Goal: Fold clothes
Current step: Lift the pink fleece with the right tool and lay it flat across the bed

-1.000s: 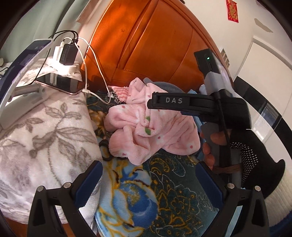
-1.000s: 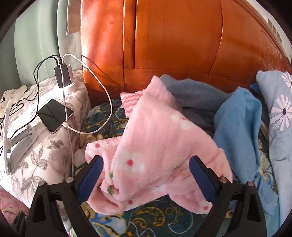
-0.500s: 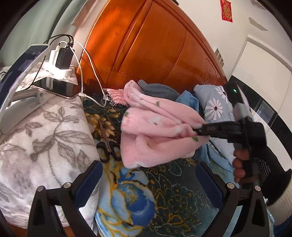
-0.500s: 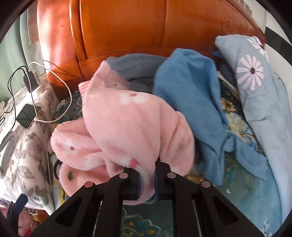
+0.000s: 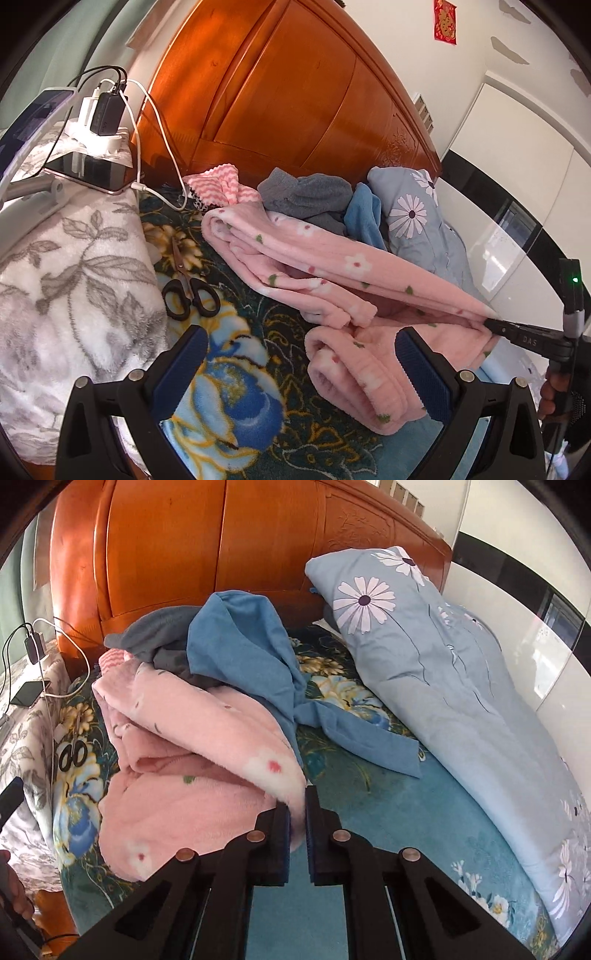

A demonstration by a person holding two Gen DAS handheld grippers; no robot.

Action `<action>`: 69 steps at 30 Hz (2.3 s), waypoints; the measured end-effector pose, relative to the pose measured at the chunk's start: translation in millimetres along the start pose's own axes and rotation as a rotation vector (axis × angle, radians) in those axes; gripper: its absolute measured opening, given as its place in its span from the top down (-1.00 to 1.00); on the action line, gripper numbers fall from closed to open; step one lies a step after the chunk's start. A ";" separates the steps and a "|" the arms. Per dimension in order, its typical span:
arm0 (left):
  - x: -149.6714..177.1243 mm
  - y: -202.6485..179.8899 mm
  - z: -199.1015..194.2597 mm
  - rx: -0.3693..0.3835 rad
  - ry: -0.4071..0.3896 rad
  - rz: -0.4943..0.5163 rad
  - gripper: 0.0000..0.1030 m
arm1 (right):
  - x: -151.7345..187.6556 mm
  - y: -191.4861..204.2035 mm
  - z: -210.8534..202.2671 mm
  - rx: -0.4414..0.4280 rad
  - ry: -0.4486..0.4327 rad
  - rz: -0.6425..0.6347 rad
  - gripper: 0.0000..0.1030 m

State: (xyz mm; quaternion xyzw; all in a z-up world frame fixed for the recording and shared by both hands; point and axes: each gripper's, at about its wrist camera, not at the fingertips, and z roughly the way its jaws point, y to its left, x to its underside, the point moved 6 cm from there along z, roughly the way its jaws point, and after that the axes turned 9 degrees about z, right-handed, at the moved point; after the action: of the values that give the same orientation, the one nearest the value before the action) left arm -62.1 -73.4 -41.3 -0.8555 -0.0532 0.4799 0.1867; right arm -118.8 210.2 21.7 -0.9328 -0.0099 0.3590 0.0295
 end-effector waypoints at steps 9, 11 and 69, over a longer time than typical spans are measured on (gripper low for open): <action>6.1 -20.9 7.0 0.040 0.022 0.001 -1.00 | 4.5 34.0 45.9 -0.108 0.079 0.013 0.87; 5.6 -19.4 6.5 0.029 0.021 0.006 -1.00 | 9.0 34.3 60.0 -0.103 0.100 0.006 0.85; 103.1 -228.6 -102.0 0.394 0.176 0.483 -1.00 | 123.7 -275.4 -384.1 0.551 -0.234 0.350 0.81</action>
State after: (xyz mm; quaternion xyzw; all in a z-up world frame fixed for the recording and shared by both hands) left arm 98.9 138.4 8.8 -0.8289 0.2616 0.4357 0.2336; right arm 231.2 471.6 240.4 -0.8297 0.2443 0.4525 0.2171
